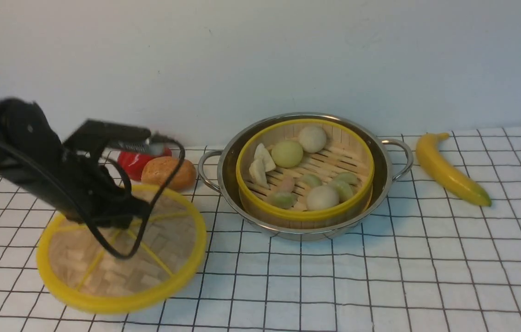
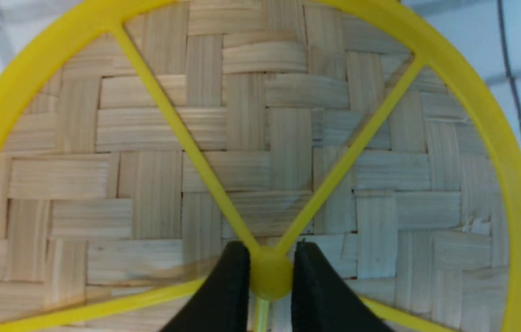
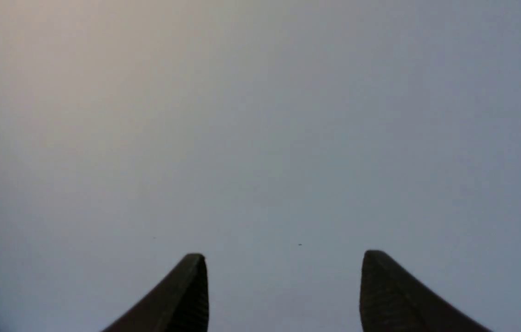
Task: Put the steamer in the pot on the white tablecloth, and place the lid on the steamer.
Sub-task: 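Place the yellow bamboo steamer lid onto the steamer in the pot with the left gripper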
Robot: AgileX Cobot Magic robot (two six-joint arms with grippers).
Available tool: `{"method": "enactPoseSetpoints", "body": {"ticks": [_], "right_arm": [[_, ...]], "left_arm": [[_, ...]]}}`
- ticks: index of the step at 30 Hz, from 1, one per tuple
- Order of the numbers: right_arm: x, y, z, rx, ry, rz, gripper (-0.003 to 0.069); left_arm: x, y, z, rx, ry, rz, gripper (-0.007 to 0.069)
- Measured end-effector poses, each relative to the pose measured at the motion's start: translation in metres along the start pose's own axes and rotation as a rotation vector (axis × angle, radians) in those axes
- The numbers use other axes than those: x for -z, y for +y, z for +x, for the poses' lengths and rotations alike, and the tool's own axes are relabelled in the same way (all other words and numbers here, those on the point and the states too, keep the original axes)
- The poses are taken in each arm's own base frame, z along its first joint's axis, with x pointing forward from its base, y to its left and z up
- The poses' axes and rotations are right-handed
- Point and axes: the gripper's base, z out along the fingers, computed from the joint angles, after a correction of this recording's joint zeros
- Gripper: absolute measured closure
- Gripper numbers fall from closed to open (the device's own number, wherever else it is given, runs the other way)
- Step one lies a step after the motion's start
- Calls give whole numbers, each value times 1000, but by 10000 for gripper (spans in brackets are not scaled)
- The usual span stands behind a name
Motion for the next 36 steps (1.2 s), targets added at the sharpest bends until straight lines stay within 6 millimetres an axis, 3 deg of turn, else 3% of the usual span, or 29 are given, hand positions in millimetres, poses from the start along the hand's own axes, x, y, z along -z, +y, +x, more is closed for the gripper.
{"method": "enactPoseSetpoints", "body": {"ticks": [1, 4, 5, 9, 11, 12, 14, 15, 17, 19, 22, 27, 36], "right_arm": [[2, -1, 6, 3, 22, 11, 219], [0, -4, 21, -2, 79, 29, 219], [2, -4, 21, -2, 78, 29, 219], [-1, -6, 43, -34, 161, 40, 219], [0, -7, 55, -54, 197, 46, 219], [0, -7, 56, -57, 204, 47, 219], [2, -8, 62, -74, 220, 51, 219], [3, -8, 62, -76, 220, 51, 219], [5, -7, 63, -96, 221, 37, 219], [6, -5, 63, -107, 220, 25, 219], [6, -4, 64, -116, 223, 15, 219], [6, -2, 64, -131, 229, -7, 219], [6, -2, 64, -134, 229, -12, 219]], "left_arm": [[22, 1, -19, 11, -69, -15, 522], [58, -9, -52, -16, -207, -11, 522], [59, -11, -55, -20, -215, -7, 522], [77, -50, -92, -123, -331, 66, 522], [63, -86, -113, -192, -337, 129, 522], [62, -91, -114, -202, -336, 136, 522], [40, -125, -128, -266, -317, 181, 522], [39, -128, -129, -271, -314, 184, 522], [18, -157, -139, -324, -289, 217, 522], [2, -171, -143, -354, -267, 224, 522], [-17, -184, -149, -385, -250, 213, 522], [-37, -185, -154, -398, -232, 187, 522], [-58, -185, -153, -403, -209, 169, 522]]}}
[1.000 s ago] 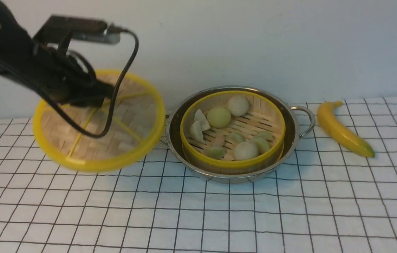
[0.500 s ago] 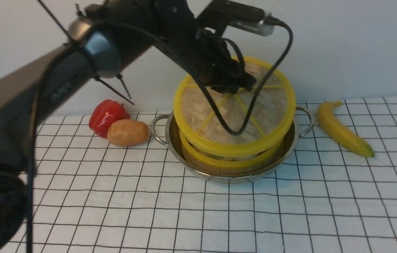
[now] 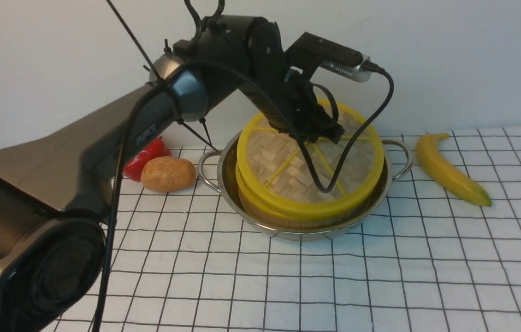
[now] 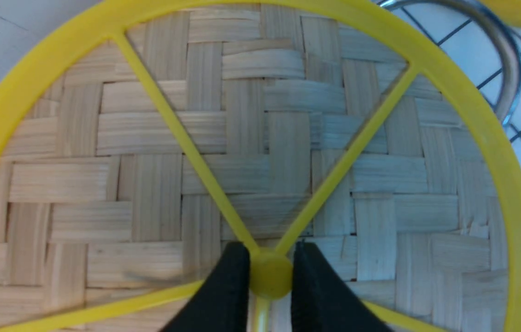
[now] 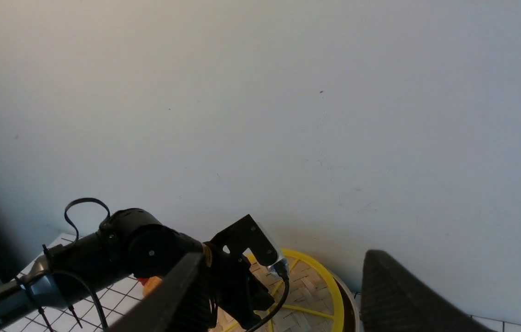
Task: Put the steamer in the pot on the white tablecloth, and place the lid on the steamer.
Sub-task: 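Place the yellow bamboo steamer lid onto the steamer in the pot with the left gripper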
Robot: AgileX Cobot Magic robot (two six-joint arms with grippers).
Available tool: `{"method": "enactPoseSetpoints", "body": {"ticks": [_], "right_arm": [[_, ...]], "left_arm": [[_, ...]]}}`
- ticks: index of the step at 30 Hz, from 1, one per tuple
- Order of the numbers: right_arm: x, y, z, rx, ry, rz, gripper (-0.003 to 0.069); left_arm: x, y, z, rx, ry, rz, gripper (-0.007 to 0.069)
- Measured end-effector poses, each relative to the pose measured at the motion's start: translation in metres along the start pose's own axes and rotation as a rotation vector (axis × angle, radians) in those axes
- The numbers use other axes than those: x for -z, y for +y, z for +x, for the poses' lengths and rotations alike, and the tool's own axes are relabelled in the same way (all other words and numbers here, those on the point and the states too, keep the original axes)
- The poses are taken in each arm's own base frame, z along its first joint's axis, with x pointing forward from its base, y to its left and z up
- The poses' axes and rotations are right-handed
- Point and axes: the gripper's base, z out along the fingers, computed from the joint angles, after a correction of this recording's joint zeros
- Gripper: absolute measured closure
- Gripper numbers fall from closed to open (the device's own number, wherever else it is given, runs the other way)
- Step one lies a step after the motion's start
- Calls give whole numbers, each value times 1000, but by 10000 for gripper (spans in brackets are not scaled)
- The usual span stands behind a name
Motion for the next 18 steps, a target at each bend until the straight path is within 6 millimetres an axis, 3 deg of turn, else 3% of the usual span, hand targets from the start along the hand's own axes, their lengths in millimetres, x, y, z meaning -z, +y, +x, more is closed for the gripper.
{"method": "enactPoseSetpoints", "body": {"ticks": [4, 18], "right_arm": [[0, 0, 0, -1, 0, -2, 219], [0, 0, 0, -3, 1, -3, 219]], "left_arm": [[-12, 4, 3, -4, 4, -36, 522], [-21, 7, 5, 14, 6, -64, 522]]}}
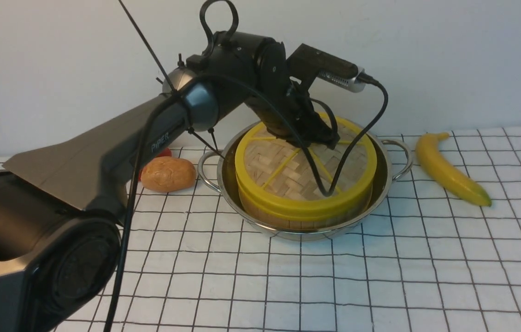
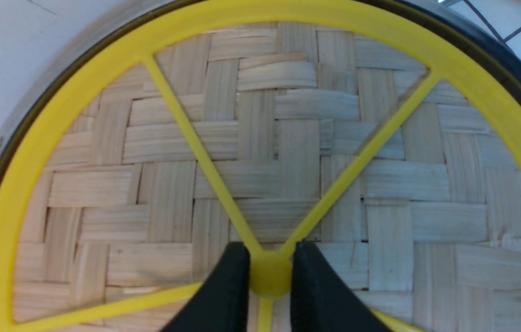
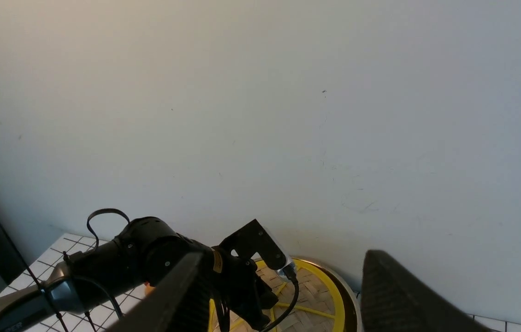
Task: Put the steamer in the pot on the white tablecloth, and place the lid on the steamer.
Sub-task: 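Place the yellow bamboo steamer lid onto the steamer in the pot with the left gripper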
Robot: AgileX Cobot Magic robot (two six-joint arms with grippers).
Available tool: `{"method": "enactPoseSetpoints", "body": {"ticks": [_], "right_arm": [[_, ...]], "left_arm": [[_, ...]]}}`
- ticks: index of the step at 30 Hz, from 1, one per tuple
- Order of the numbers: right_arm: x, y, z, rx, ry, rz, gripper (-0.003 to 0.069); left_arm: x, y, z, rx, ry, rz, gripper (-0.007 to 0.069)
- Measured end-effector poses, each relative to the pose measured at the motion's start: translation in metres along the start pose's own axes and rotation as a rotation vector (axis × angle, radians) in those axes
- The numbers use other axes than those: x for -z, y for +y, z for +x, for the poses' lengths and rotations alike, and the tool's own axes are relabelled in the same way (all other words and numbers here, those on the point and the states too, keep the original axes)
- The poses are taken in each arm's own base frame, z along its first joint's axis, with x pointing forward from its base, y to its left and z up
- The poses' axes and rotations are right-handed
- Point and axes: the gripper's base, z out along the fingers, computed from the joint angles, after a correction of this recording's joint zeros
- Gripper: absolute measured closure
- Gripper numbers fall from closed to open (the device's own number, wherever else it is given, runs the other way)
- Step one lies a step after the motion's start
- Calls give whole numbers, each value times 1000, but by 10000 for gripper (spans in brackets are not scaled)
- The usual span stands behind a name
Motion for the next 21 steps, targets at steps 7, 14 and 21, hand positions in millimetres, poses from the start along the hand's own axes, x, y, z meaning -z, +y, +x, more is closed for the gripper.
{"method": "enactPoseSetpoints", "body": {"ticks": [7, 14, 21], "right_arm": [[0, 0, 0, 0, 0, 0, 219], [0, 0, 0, 0, 0, 0, 219], [0, 0, 0, -1, 0, 0, 219]], "left_arm": [[-2, 0, 0, 0, 1, 0, 522], [-3, 0, 0, 36, 5, -17, 522], [-3, 0, 0, 58, 8, -29, 522]]}}
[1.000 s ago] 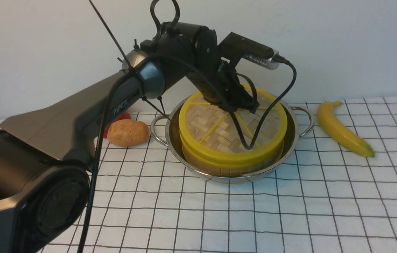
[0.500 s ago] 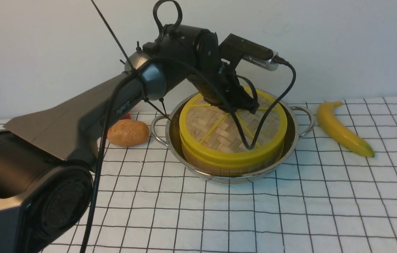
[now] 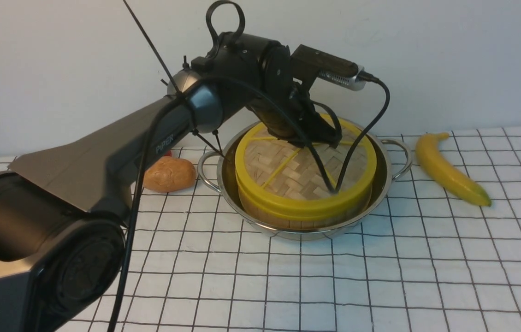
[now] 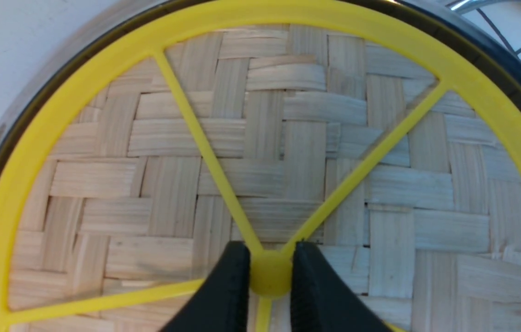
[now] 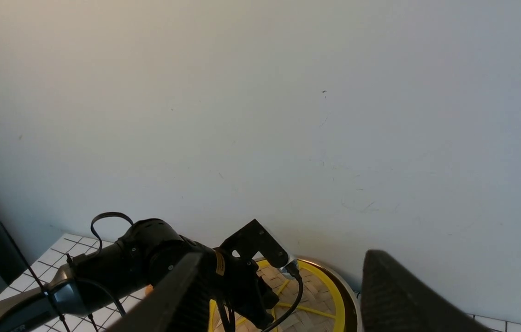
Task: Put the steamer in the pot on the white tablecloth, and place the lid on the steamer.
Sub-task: 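Place the yellow bamboo steamer lid onto the steamer in the pot with the left gripper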
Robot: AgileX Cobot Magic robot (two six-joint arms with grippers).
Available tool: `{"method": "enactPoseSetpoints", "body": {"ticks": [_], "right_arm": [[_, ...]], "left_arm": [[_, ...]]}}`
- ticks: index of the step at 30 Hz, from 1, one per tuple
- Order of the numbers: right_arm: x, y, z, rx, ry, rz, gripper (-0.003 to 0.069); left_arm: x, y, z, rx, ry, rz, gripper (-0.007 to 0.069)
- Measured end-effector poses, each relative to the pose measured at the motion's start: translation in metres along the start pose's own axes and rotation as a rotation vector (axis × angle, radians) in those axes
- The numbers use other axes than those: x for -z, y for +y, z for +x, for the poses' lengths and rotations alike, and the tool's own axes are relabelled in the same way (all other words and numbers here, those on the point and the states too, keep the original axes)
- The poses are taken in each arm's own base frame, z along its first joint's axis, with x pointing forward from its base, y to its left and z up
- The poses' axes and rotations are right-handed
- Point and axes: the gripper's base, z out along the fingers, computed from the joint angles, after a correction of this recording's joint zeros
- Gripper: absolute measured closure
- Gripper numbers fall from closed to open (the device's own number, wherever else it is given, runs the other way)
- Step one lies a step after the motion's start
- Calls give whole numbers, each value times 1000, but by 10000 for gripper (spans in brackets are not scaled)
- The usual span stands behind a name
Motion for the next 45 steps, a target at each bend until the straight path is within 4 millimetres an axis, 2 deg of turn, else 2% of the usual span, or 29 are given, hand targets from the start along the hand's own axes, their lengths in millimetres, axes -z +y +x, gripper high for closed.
{"method": "enactPoseSetpoints", "body": {"ticks": [36, 45], "right_arm": [[0, 0, 0, 2, 0, -1, 219], [0, 0, 0, 1, 0, -2, 219]], "left_arm": [[3, 2, -1, -12, -2, -29, 522], [10, 5, -2, -22, -3, -50, 522]]}}
